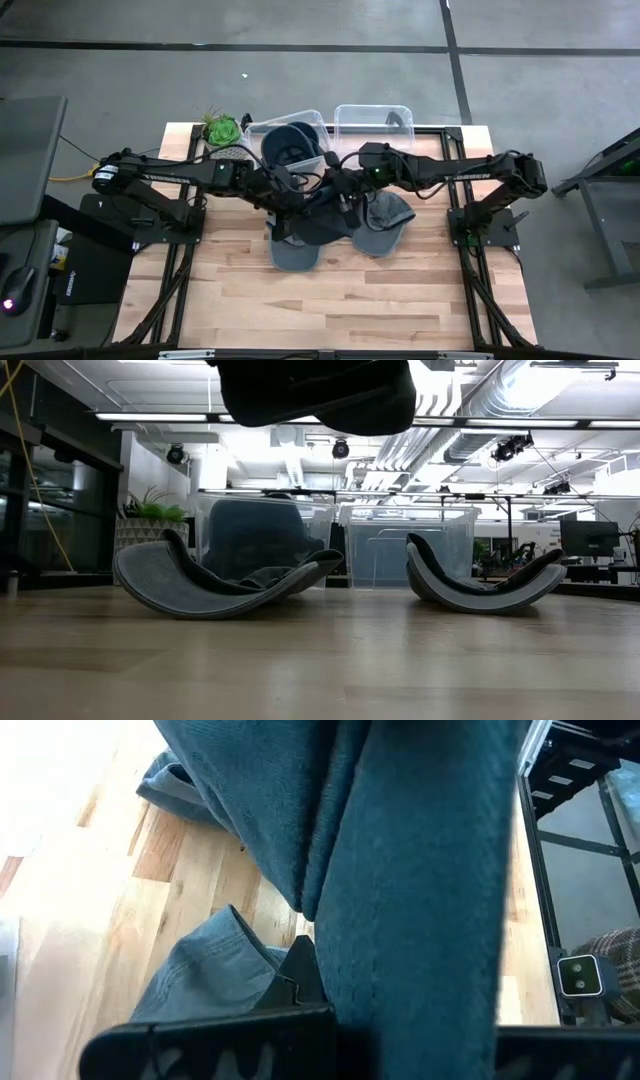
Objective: Pick & Place hat
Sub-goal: Put the dark blue cap into the left transparent bin
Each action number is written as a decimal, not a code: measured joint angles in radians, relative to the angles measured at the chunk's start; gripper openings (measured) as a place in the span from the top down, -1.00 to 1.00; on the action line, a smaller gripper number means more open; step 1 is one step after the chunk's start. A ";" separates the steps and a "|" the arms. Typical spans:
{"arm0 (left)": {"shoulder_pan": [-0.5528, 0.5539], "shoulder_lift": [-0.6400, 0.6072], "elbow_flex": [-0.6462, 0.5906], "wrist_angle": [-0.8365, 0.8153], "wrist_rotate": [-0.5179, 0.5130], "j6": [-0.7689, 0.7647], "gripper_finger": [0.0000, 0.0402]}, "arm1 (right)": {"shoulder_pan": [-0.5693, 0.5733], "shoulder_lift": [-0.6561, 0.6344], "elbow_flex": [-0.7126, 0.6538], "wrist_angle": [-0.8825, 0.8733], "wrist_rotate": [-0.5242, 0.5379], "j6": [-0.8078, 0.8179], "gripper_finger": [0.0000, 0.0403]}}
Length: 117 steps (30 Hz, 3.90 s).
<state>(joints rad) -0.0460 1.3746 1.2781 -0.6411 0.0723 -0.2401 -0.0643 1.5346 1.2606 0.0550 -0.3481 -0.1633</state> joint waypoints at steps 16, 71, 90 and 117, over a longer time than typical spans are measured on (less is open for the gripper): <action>0.000 0.000 0.000 0.013 0.000 0.001 1.00 | 0.003 0.004 0.000 0.012 0.000 0.033 0.55; 0.001 -0.212 -0.001 -0.189 -0.400 0.026 0.12 | -0.093 -0.158 0.001 -0.175 0.305 0.051 0.90; 0.001 -0.208 -0.001 0.027 -0.680 -0.030 0.12 | -0.250 -0.147 0.000 0.243 0.290 0.053 0.90; 0.001 -0.109 -0.002 0.720 -0.693 -0.026 0.12 | -0.344 -0.222 0.095 0.494 0.113 0.007 0.90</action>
<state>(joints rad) -0.0455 1.2659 1.2766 0.0787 -0.6210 -0.2666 -0.4084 1.3122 1.3552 0.5494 -0.2355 -0.1566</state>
